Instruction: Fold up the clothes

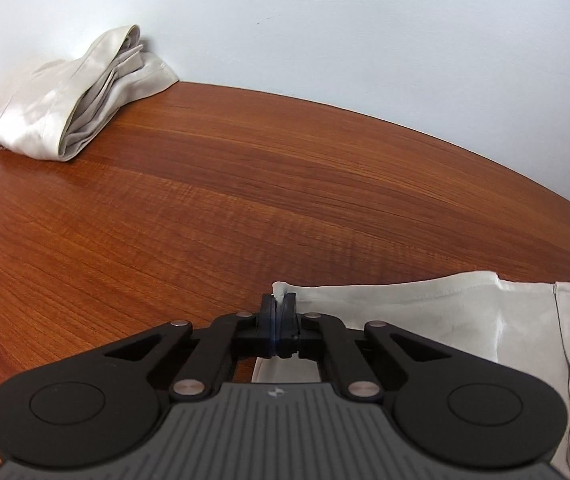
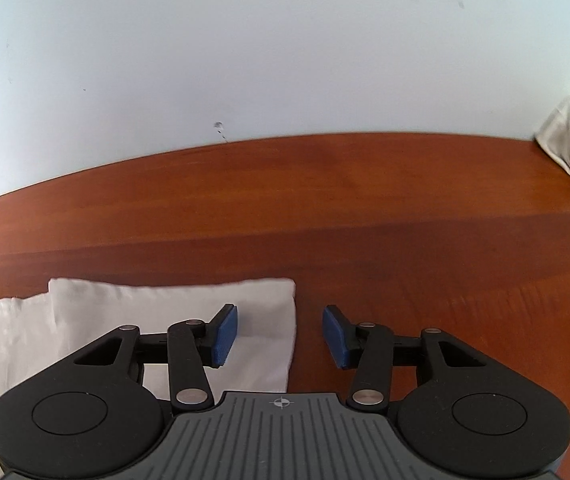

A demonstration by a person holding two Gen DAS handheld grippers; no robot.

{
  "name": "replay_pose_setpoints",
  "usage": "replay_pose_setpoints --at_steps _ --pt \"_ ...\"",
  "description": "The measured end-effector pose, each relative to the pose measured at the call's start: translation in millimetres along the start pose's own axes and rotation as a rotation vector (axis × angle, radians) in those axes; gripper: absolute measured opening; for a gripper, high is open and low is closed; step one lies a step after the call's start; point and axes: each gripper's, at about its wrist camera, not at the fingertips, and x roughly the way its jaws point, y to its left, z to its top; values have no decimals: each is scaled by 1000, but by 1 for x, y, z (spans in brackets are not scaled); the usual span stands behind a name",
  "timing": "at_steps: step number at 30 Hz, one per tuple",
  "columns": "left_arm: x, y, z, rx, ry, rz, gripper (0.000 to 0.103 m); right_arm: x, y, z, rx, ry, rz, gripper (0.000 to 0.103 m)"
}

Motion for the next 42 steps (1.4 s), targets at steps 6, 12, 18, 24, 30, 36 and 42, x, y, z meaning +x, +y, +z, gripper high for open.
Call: replay_pose_setpoints --at_steps 6,12,18,24,30,36,42 --pt "-2 -8 -1 30 -10 -60 3 5 2 4 -18 -10 8 8" --pt "-2 -13 11 50 -32 -51 3 -1 -1 4 -1 -43 -19 4" --pt "2 -27 32 107 -58 -55 3 -6 -10 10 13 -64 -48 4" --pt "13 -50 60 142 -86 -71 3 -5 -20 20 24 -85 -71 4" --pt "33 -77 92 179 -124 -77 3 2 -31 40 28 -108 -98 4" --pt "57 -98 120 193 -151 -71 3 19 -37 66 27 -125 -107 4" --pt "75 -112 136 203 -179 -56 3 41 -40 85 27 -133 -107 4"
